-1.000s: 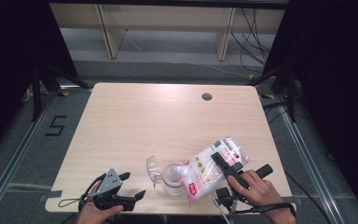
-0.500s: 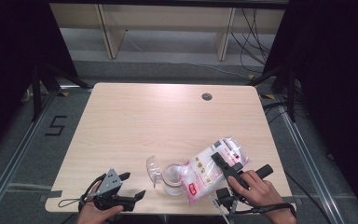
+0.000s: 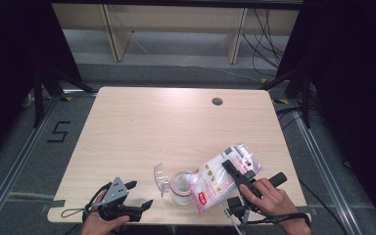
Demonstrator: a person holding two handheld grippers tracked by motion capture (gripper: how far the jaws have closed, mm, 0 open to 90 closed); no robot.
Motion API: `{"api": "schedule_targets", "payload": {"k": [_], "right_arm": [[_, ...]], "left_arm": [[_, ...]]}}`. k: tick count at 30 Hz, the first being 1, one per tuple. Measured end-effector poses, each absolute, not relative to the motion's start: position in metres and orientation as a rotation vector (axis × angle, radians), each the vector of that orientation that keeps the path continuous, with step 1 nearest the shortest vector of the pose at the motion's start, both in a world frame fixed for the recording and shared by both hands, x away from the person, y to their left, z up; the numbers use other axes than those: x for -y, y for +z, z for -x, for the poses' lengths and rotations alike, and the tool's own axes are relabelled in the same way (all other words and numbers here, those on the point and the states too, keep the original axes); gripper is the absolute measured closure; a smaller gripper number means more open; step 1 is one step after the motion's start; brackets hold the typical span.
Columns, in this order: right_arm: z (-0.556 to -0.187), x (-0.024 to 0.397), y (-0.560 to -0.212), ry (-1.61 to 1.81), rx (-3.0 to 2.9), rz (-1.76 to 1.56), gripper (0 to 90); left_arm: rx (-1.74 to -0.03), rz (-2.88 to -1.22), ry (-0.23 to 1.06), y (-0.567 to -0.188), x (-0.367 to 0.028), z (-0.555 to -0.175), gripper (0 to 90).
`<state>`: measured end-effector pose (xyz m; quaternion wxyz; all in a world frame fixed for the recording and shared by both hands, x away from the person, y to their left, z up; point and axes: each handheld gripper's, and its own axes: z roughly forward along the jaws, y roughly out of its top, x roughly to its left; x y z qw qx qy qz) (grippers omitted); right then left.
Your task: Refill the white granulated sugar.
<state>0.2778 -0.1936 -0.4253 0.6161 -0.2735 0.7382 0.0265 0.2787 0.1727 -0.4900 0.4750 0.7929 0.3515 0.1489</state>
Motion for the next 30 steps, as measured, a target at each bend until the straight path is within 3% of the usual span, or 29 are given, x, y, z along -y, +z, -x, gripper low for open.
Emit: {"api": "schedule_targets", "payload": {"k": [30], "right_arm": [[-0.2800, 0.1931, -0.4255, 0.048, -1.710, 0.631, 61.4]], "left_arm": [[-0.854, -1.947, 0.365, -0.4896, -0.1726, -0.2785, 16.0]]}}
